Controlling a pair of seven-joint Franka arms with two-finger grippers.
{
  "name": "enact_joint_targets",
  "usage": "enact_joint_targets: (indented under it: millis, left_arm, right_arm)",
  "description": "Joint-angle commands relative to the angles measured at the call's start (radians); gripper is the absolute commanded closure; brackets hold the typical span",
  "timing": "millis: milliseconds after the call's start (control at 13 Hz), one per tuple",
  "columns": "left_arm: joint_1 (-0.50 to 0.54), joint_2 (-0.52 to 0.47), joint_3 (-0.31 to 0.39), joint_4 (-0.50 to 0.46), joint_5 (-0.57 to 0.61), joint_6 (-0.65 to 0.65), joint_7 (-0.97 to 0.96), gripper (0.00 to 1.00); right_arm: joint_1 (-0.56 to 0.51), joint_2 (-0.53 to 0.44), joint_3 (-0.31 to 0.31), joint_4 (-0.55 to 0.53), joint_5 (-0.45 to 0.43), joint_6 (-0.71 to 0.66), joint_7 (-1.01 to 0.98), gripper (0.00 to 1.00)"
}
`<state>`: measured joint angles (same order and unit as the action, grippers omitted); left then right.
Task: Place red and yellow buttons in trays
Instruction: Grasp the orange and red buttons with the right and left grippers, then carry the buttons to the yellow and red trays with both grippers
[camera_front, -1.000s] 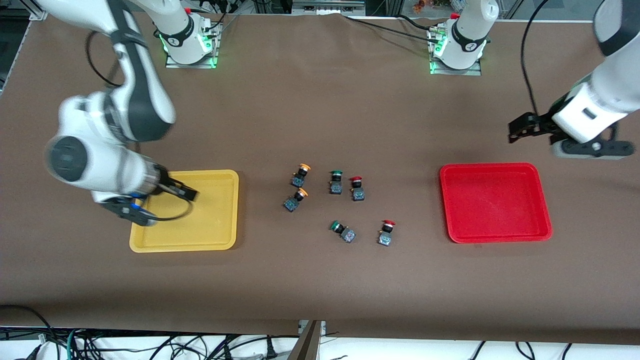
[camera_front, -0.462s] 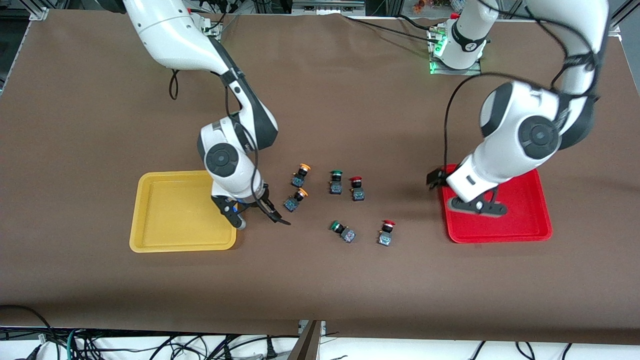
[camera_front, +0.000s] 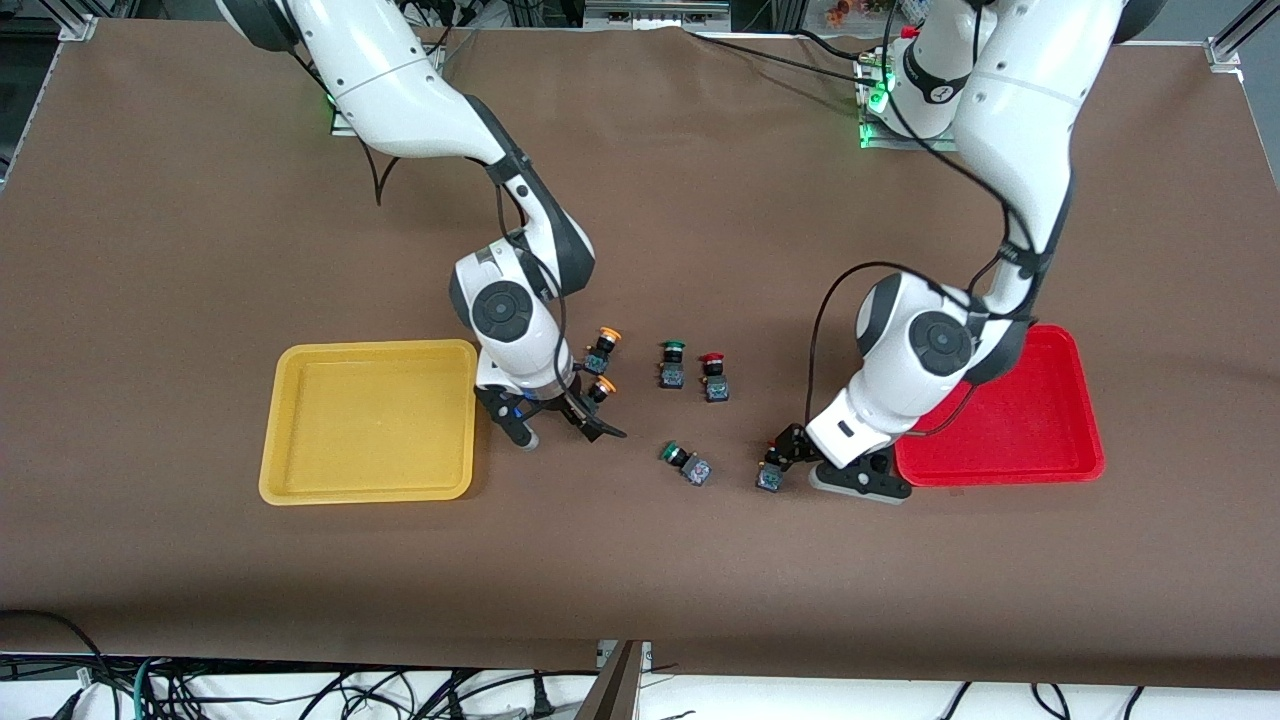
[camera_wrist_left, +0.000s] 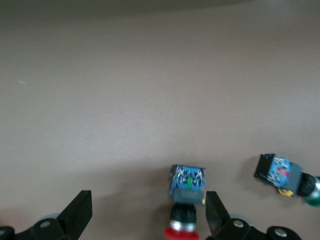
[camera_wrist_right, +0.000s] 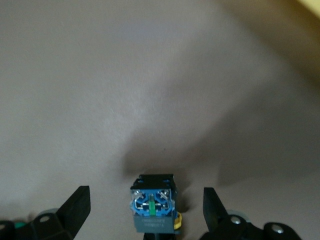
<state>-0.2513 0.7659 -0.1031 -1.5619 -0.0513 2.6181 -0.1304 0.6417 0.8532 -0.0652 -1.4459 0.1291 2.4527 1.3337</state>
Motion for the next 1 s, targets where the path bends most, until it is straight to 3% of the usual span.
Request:
enact_joint_targets:
  millis: [0,154,231,385,462,538,692,769,923]
  left_arm:
    - [-0.043,0.11,0.005,0.059,-0.016,0.113,-0.006,0.0]
    - [-0.066,0.144,0.005,0.059,-0.018,0.155,-0.011,0.0]
    - [-0.08,0.157,0.005,0.059,-0.012,0.157,-0.009,0.0]
    - [-0.082,0.161,0.006,0.059,-0.007,0.158,-0.006,0.0]
    - [-0.075,0.156,0.006,0.059,-0.005,0.158,0.005,0.08]
    - [-0.072,0.15,0.005,0.057,-0.007,0.158,0.003,0.49]
    - [-0.074,0.147,0.005,0.049,-0.012,0.157,-0.003,0.9]
    - [-0.069,0.139,0.005,0.048,-0.012,0.157,-0.003,1.0]
    - [-0.056,0.078,0.005,0.027,-0.01,0.114,-0.002,1.0]
  right_arm:
    - [0.029,0.027,-0.004,0.033,0.004,0.003,0.002,0.08]
    - [0.029,0.026,-0.004,0.027,-0.005,-0.003,-0.063,0.95]
    - [0.029,0.024,-0.004,0.025,-0.003,-0.007,-0.12,1.0]
    - [0.012,0.011,-0.01,0.03,-0.005,-0.027,-0.174,1.0]
    - [-0.014,-0.017,-0.015,0.036,-0.003,-0.09,-0.218,1.0]
    - [-0.06,-0.055,-0.015,0.044,0.0,-0.181,-0.314,1.0]
    - [-0.173,-0.127,-0.013,0.056,0.012,-0.378,-0.587,1.0]
    - [-0.227,-0.156,-0.015,0.055,0.011,-0.458,-0.722,1.0]
    - [-0.327,-0.178,-0.028,0.052,-0.002,-0.6,-0.949,1.0]
